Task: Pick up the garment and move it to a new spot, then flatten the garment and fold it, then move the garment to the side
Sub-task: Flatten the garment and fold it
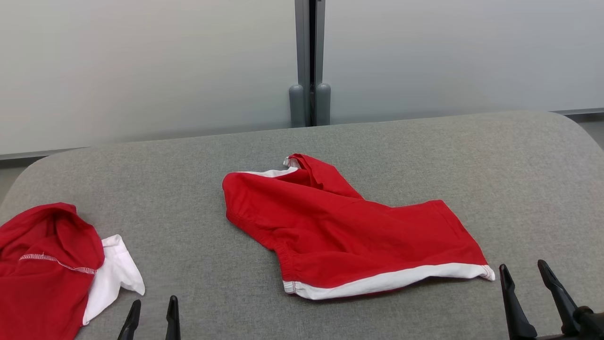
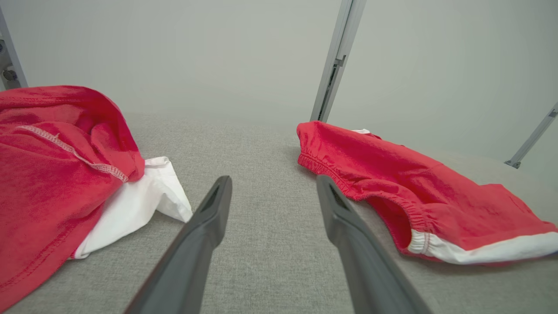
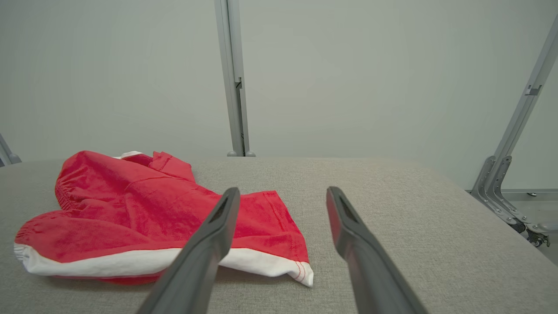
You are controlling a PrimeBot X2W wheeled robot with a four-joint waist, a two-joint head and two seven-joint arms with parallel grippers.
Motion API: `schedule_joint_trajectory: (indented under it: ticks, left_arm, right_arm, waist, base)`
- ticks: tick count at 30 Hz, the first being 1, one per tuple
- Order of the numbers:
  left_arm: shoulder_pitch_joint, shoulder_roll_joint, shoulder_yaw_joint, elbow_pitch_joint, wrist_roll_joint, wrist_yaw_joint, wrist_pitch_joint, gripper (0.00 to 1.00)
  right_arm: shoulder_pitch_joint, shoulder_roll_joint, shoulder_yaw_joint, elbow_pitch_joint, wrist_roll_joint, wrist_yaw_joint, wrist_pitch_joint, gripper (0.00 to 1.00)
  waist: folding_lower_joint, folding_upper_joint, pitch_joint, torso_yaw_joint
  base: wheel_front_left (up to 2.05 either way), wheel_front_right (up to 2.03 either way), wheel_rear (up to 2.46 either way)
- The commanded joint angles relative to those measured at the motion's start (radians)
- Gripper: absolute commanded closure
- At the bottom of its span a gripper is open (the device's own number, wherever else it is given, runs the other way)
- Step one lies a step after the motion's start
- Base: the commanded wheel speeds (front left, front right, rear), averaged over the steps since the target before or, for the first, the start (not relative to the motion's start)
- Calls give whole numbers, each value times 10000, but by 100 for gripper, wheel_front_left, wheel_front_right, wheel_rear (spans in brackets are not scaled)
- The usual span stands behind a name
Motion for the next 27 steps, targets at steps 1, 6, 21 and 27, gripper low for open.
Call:
schedule_joint_trajectory:
  ticks: [1,6,21,27]
  left_arm:
    - [71,31,107,-66,119,-89,1,0]
    - [223,-9,446,-168,335,-324,0,0]
    - [269,-17,415,-169,145,-321,0,0]
    - [-300,-18,-429,141,100,-580,0,0]
  right_arm:
    - [110,-4,-5,54,-45,-2,-51,0]
    - [169,165,38,197,-53,-2,-51,0]
    - [37,171,139,436,108,-2,-51,0]
    - [-562,-216,531,1547,708,-2,-50,0]
  waist:
    - [0,-1,-77,50]
    - [0,-1,-178,106]
    - [0,-1,-224,126]
    - [0,-1,108,-20]
  base:
    - [0,0,0]
    - [0,0,0]
    - [0,0,0]
    - [0,0,0]
